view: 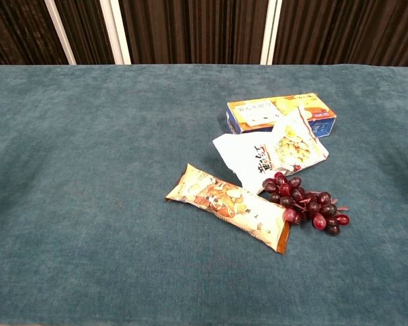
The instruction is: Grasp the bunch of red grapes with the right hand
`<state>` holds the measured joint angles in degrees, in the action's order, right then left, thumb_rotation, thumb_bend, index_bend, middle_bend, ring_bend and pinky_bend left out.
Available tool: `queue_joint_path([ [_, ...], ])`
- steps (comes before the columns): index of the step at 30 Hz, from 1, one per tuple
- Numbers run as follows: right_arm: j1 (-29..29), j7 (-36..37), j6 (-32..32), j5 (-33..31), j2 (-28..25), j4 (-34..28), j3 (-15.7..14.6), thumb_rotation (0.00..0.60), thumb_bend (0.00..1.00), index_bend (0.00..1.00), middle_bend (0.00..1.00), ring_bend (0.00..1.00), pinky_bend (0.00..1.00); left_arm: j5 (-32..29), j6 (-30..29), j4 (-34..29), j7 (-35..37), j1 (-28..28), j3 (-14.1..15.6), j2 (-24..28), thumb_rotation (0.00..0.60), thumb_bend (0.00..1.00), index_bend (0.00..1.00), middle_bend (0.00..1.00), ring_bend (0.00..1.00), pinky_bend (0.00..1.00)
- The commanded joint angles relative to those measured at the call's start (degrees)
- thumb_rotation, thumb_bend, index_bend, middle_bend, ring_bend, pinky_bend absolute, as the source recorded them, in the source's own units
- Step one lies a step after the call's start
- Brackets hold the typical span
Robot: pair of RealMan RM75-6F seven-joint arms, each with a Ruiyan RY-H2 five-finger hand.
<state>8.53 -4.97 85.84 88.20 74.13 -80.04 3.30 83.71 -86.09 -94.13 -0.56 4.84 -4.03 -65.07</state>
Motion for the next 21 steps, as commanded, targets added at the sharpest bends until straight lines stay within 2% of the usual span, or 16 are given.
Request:
queue_joint_path([
  [1, -0.02, 0.08, -0.12, -0.04, -0.01, -0.05, 0.01, 0.600, 0.00, 0.00, 0.06, 0.07, 0.19, -0.01, -0.02, 0.01, -0.01, -0.02, 0.00, 0.00, 0.600, 0.54, 0.02, 0.00, 0.01, 0.02],
  [21, 0.10, 3.26, -1.83, 0.67, -1.37, -1.71, -0.80, 0.600, 0.00, 0.00, 0.06, 0.07, 0.19, -0.40, 0.25, -0.21, -0.30, 0.04, -0.07, -0.03, 0.600, 0.54, 0.02, 0.00, 0.01, 0.02],
])
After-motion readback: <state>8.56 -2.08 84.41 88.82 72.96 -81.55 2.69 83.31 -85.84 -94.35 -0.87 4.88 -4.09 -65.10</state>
